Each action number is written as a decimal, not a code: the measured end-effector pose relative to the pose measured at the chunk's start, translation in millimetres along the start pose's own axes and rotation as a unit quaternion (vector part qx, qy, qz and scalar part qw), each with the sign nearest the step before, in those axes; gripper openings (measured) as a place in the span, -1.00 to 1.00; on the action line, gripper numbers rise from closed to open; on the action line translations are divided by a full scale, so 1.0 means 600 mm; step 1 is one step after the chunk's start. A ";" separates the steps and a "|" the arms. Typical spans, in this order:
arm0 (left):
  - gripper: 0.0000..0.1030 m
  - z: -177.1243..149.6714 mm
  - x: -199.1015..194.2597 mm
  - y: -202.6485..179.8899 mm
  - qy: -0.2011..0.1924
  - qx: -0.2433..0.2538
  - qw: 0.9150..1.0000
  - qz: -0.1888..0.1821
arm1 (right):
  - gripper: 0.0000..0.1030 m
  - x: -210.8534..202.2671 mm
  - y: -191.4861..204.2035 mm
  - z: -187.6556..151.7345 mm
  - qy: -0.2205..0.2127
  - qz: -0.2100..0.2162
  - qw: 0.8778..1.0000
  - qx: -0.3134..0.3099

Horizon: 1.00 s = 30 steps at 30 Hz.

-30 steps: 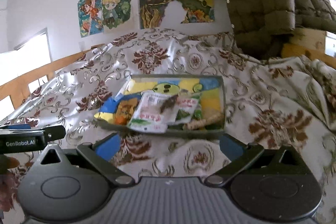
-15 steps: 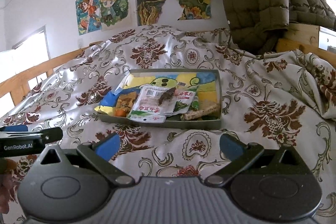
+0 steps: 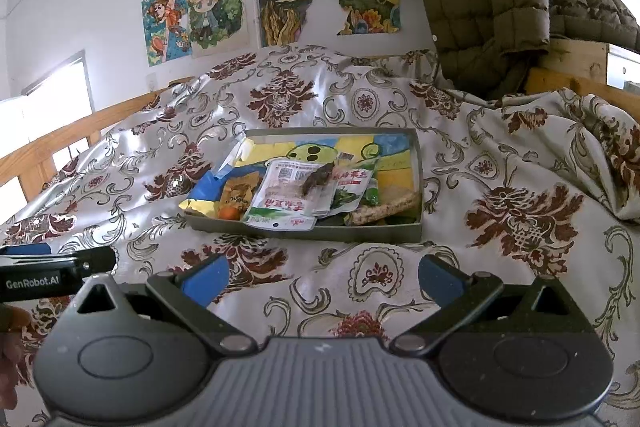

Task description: Organize snacks

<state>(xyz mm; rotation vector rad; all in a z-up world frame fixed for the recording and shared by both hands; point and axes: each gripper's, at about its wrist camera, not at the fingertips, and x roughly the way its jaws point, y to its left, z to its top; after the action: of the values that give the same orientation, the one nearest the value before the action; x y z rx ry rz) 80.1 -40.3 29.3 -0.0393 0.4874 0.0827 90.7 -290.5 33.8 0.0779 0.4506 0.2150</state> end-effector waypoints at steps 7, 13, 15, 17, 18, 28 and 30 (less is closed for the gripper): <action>0.99 -0.001 0.001 0.004 0.004 -0.006 1.000 0.000 | 1.00 0.001 -0.001 -0.003 -0.005 0.000 1.000 0.000; 0.99 -0.002 0.002 0.004 0.005 -0.007 1.000 0.001 | 1.00 0.008 0.000 -0.004 0.000 -0.001 1.000 -0.001; 0.99 -0.002 0.002 0.004 0.005 -0.006 1.000 0.001 | 1.00 0.009 0.001 -0.004 0.001 -0.001 1.000 0.000; 0.99 -0.003 0.003 0.005 0.006 -0.006 1.000 0.001 | 1.00 0.009 0.001 -0.003 0.001 -0.001 1.000 0.000; 0.99 -0.005 0.004 0.005 0.006 -0.006 1.000 0.001 | 1.00 0.010 0.002 -0.004 0.001 -0.001 1.000 0.000; 0.99 -0.016 0.012 0.009 0.014 -0.006 1.000 0.006 | 1.00 0.012 0.000 -0.006 0.001 -0.001 1.000 0.001; 0.99 -0.018 0.013 0.010 0.016 -0.007 1.000 0.008 | 1.00 0.014 0.001 -0.008 -0.001 -0.001 1.000 0.001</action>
<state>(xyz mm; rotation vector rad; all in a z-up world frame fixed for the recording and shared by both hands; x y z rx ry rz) 81.6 -34.4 16.2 -0.0500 0.5201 0.1004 95.6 -288.2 25.9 0.0795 0.4482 0.2115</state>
